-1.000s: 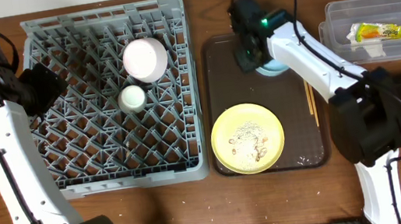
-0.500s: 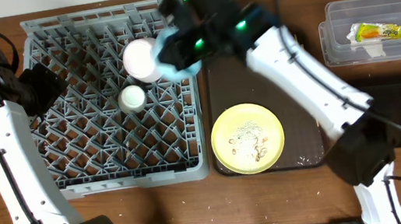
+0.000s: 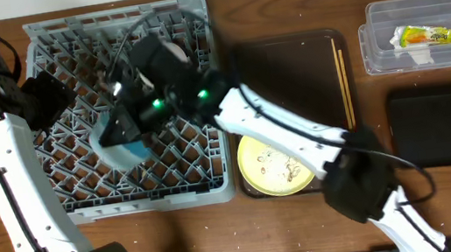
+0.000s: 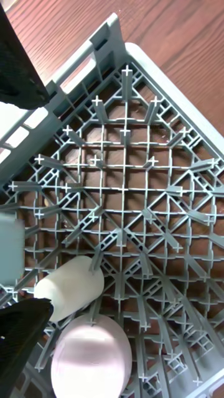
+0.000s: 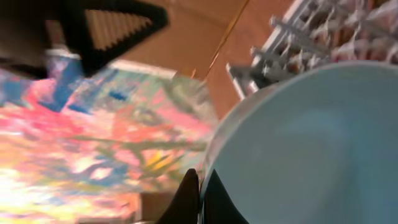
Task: Sort waste into correct bins and load items into the dishwasher
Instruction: 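Carry the light-blue cup with the right gripper into the rack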
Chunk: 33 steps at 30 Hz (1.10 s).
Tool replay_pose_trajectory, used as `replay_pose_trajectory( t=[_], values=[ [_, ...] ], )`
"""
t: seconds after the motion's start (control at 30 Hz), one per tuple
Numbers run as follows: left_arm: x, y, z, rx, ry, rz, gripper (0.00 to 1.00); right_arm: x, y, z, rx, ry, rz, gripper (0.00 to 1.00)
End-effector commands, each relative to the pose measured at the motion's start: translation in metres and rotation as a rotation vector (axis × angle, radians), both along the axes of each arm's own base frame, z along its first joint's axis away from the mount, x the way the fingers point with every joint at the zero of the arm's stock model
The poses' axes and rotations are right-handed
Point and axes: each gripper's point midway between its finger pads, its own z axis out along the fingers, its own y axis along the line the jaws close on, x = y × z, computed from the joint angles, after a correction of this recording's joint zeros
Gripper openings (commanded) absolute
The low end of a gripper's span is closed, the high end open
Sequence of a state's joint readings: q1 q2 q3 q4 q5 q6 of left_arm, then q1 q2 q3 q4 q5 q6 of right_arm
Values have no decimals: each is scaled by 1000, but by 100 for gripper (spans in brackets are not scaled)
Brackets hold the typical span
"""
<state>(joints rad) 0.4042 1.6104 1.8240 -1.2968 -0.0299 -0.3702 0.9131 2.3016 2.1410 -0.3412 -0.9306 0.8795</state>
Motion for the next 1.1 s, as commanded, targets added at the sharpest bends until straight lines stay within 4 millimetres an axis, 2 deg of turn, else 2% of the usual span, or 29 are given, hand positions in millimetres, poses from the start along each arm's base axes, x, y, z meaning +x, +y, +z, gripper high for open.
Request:
replay_pose_trajectory(
  t=[0.0,0.17,0.43,0.83,1.07],
  values=[
    [0,3,2,6,-3,15,98,-10,11,-22,-27,200,45,1],
    [0,3,2,6,-3,15,98,-11,16,-34,-59,322,44,1],
    [0,3,2,6,-3,15,98,-20,14,-31,-137,518,35,1],
    [0,3,2,6,-3,15,98,-42,33,-40,-173,517,0,1],
    [0,3,2,6,-3,15,98,-30,30,-43,-159,481,-21,1]
  ],
)
